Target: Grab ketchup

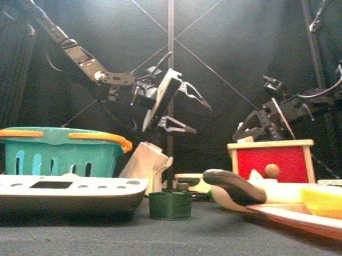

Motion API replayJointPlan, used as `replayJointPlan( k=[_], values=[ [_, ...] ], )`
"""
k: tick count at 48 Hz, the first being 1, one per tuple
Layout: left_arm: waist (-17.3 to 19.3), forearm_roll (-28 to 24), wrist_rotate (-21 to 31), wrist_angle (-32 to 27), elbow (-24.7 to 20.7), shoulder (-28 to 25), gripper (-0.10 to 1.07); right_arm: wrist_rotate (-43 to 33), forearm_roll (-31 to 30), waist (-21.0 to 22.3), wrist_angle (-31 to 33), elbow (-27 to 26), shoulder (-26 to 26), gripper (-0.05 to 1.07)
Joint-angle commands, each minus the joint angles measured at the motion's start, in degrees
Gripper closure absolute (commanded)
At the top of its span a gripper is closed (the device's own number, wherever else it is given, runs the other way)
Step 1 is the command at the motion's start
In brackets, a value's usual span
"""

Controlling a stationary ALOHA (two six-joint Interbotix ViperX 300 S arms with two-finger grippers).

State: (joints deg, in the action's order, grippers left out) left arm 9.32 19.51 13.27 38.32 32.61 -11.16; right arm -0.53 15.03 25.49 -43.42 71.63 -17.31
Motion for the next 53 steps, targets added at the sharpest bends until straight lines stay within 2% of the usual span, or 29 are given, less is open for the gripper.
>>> replayJointPlan(
  k=[1, 14, 28, 36, 43, 53],
  values=[
    [0.2, -0.1, -0.1, 0.5, -0.5, 1.8, -0.04, -0.1, -0.3, -0.1, 0.2, -1.1, -1.3, 0.06],
    [0.1, -0.3, -0.1, 0.2, -0.5, 2.1, -0.04, 0.0, -1.8, -0.1, 2.9, -1.7, -5.7, 0.06],
    [0.3, -0.3, -0.1, 0.1, -0.1, 2.6, -0.04, 0.1, -4.0, 0.9, 7.8, -1.7, -13.5, 0.06],
    [0.4, -1.0, -0.1, -0.4, 1.9, 5.3, -0.04, -0.4, -6.9, 1.3, 9.2, -1.8, -17.6, 0.06],
    [0.4, -2.1, -0.4, -6.2, 3.8, 10.4, -0.04, -1.0, -6.9, 0.8, 9.3, -2.1, -20.2, 0.07],
    [0.6, -8.7, -1.8, -16.5, 6.0, 17.0, -0.04, -1.4, -7.3, -2.6, 9.3, -3.3, -20.8, 0.07]
  ],
)
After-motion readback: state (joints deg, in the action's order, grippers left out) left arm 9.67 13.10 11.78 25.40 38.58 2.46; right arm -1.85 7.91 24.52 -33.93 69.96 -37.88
